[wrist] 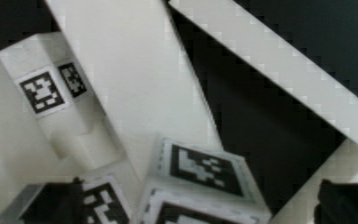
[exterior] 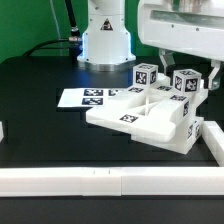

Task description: Assemble chair

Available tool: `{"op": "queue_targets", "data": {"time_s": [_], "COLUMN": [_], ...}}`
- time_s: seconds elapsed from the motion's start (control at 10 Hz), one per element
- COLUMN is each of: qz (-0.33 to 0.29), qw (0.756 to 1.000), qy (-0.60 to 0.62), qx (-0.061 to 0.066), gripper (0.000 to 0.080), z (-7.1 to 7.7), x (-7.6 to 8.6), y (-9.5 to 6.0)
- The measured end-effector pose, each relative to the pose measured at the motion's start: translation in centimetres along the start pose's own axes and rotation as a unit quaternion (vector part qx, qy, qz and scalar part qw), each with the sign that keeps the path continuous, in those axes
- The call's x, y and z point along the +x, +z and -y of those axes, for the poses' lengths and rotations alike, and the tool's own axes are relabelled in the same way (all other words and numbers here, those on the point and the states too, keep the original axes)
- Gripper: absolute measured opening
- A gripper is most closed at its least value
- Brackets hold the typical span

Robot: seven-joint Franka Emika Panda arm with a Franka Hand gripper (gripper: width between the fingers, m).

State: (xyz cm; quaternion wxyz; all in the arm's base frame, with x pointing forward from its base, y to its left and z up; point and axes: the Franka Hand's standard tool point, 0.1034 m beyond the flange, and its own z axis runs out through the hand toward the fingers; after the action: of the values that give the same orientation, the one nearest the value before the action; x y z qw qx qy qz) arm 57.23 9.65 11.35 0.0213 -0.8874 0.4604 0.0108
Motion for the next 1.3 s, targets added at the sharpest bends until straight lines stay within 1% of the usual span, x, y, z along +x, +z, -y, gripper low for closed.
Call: {"op": "queue_targets", "data": {"time_s": [0.2,0.3,0.5,0.7,0.8,1.0,1.2,1.3], "qz": [0.0,-0.003,-0.006,-0.008,-0.007,-0.006,-0.004,-0.003], "qw": [0.997,0.987,0.971,0.942,0.936,0.914,0.878,0.861], "qy": [-0.082,-0.159,-0.239,-0.333,-0.351,-0.406,-0.478,-0.507], "qx": [0.0,-0.015,-0.02,-0.022,-0.022,-0.023,-0.024,-0.024], "gripper": [0.0649,0.0649,0.0649,0.0649,0.0649,0.0649,0.0649,0.0564], "z": [-0.02,-0.28,-0.23,-0.25,-0.28,-0.3,-0.36,-0.43], "x": [0.02,0.0,-0.02,0.08,0.08,0.12,0.22,0.33], "y": [0.0,0.01,-0.02,0.01,0.04,0.04,0.04,0.09]}}
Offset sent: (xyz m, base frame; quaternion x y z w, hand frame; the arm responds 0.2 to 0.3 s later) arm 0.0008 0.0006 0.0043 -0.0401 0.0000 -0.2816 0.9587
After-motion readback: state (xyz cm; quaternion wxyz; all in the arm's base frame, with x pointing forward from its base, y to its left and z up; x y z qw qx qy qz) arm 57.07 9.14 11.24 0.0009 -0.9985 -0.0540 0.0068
